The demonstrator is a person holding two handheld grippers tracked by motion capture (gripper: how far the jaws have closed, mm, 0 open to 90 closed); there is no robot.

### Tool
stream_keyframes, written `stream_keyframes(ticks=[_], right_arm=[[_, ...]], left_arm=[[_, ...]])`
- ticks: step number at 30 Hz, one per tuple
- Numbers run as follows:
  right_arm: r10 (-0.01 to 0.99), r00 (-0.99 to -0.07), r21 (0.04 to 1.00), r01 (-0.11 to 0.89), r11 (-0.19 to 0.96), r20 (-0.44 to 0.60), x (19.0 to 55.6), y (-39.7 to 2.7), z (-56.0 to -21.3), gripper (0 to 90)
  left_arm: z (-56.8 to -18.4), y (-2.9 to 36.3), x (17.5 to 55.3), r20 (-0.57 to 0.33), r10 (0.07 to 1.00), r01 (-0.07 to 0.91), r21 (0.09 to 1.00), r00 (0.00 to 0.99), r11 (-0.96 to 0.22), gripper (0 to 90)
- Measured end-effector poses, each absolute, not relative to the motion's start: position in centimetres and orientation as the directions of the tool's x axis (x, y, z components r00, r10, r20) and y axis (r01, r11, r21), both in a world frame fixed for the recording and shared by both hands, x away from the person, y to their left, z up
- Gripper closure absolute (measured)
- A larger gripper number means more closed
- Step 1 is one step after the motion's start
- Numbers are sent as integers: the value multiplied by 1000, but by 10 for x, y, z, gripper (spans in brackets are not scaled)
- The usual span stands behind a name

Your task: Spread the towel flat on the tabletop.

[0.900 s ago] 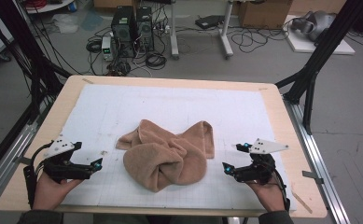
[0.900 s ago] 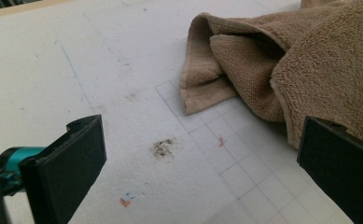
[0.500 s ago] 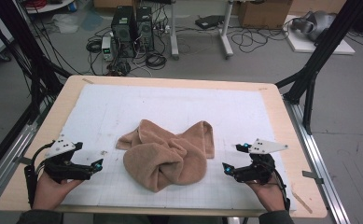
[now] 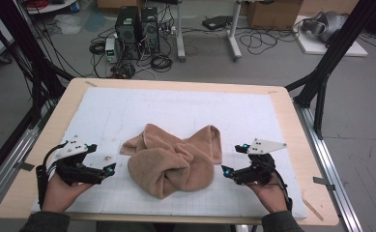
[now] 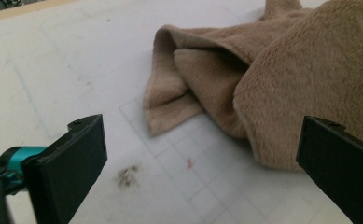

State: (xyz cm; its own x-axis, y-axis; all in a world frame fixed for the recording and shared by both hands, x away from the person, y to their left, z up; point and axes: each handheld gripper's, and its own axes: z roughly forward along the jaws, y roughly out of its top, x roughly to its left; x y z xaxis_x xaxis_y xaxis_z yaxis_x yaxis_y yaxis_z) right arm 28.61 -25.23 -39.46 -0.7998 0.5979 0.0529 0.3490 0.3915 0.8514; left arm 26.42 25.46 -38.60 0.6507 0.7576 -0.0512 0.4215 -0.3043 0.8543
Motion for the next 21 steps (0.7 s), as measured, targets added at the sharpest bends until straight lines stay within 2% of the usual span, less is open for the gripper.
stream_keyframes(ticks=[2, 5, 12, 14, 16, 18, 19, 21], right_arm=[[581, -812, 846, 347, 406, 54, 293, -241, -394, 111], [540, -839, 842, 336, 422, 64, 306, -223, -395, 183], [462, -883, 802, 335, 494, 84, 336, -180, -405, 386], [438, -893, 783, 346, 516, 106, 343, -172, -413, 482], [418, -901, 753, 352, 556, 113, 347, -166, -421, 629], [394, -912, 732, 345, 587, 113, 346, -163, -425, 782], [390, -914, 730, 342, 592, 111, 344, -163, -425, 812], [389, -915, 733, 336, 591, 106, 340, -166, -419, 828]], left_arm=[[-384, 246, 270, -50, 740, 410, 856, 671, -314, 70], [-382, 224, 282, -55, 695, 394, 854, 717, -339, 127], [-389, 191, 303, -76, 600, 376, 839, 797, -394, 347], [-397, 182, 310, -92, 569, 384, 823, 817, -419, 459], [-407, 173, 315, -92, 532, 387, 790, 842, -476, 605], [-409, 172, 315, -102, 528, 397, 780, 843, -483, 766], [-409, 173, 312, -103, 524, 398, 776, 846, -490, 812], [-408, 176, 309, -100, 524, 395, 778, 846, -489, 832]])
